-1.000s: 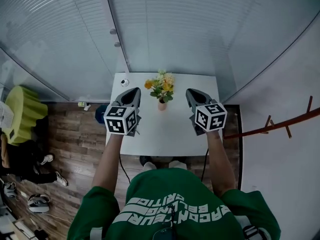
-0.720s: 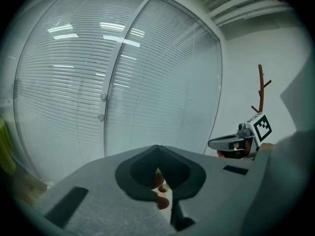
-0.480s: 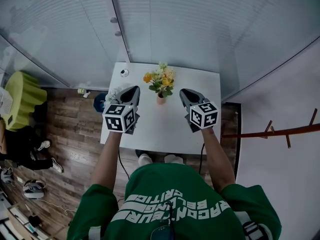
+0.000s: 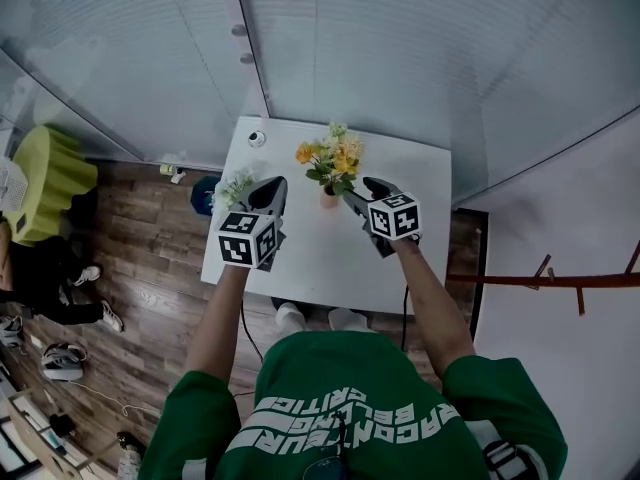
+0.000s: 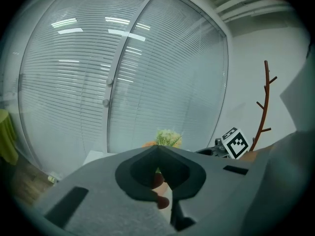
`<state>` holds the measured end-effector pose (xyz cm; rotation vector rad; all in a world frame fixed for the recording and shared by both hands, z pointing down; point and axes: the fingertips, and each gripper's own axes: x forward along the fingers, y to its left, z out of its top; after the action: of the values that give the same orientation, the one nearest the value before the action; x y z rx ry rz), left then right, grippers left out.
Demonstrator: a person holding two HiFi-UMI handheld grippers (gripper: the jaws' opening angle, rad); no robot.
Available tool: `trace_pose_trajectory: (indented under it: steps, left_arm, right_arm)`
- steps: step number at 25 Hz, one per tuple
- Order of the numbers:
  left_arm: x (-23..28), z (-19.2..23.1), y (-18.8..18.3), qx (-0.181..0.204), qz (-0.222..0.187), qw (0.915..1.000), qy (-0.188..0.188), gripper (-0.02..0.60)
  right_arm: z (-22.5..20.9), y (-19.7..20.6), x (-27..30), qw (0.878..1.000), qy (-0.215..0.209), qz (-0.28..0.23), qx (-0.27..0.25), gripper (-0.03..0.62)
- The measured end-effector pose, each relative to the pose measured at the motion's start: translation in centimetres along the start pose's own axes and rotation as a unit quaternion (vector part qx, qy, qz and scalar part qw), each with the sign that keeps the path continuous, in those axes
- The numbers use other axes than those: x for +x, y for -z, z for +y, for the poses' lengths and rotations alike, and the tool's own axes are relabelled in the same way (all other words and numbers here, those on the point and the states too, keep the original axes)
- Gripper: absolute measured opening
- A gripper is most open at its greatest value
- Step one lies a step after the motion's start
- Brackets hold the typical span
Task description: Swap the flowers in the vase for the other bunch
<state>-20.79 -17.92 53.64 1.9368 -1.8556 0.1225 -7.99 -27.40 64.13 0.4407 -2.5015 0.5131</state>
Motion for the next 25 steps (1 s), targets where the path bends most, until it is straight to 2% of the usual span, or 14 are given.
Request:
trace_pose_trajectory:
  steps: [9, 18, 25]
  left_arm:
    - [1.1, 1.0, 2.8, -0.001, 0.009, 0.9995, -0.029, 0.000]
    - [1.4, 0.0, 5.2, 0.023, 0.035, 0.9983, -0.039, 0.000]
    - [0.9, -0.6, 6.1, 0.007, 0.032, 0.9983, -0.049, 0.000]
  right_arm:
    - [-0.5, 4.0, 5.3, 0.998, -0.028, 0.048, -0.011, 0.247]
    - [-0.1, 4.0, 9.1, 0.994, -0.105, 0.023, -0.011, 0.247]
    - [0.4, 4.1, 9.3, 0.994, -0.103, 0.012, -0.043, 0.244]
